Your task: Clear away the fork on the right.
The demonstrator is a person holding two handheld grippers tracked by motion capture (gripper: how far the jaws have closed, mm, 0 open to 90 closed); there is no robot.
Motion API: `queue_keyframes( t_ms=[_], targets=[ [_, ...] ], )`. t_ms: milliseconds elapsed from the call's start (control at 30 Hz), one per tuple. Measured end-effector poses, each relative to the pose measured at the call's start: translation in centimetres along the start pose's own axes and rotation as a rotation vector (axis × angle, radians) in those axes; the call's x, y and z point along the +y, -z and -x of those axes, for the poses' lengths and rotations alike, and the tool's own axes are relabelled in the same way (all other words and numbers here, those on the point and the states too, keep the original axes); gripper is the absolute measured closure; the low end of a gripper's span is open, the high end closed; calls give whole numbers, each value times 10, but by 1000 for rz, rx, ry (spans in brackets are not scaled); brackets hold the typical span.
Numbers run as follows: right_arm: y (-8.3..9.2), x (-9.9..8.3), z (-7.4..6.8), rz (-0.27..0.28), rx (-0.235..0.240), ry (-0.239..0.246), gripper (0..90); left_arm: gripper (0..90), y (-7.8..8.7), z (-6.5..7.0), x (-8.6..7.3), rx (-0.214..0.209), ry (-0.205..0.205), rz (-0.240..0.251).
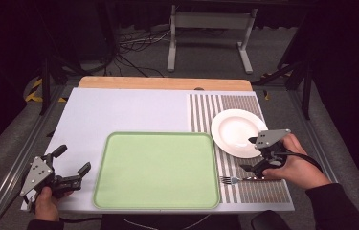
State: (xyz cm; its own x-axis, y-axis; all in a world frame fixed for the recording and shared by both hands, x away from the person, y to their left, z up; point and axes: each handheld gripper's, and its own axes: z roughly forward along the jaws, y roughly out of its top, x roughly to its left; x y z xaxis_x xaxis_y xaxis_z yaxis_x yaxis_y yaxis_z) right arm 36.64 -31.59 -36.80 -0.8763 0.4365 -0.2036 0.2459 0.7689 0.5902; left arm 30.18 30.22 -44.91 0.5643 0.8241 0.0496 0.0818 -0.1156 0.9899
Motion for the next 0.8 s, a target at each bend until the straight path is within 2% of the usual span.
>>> queue_keyframes(
  t_ms=[333, 533, 733, 800],
  targets=[
    [-7, 6, 2, -145, 53, 77, 71, 7, 0, 0, 0, -1, 0, -2],
    [-14, 5, 1, -242, 90, 98, 73, 7, 0, -1, 0, -1, -1, -2],
    [-19, 5, 0, -291, 121, 125, 78, 7, 0, 0, 0, -2, 0, -1],
    [-19, 6, 0, -292, 123, 132, 82, 7, 0, 0, 0, -3, -1, -1]
  ],
)
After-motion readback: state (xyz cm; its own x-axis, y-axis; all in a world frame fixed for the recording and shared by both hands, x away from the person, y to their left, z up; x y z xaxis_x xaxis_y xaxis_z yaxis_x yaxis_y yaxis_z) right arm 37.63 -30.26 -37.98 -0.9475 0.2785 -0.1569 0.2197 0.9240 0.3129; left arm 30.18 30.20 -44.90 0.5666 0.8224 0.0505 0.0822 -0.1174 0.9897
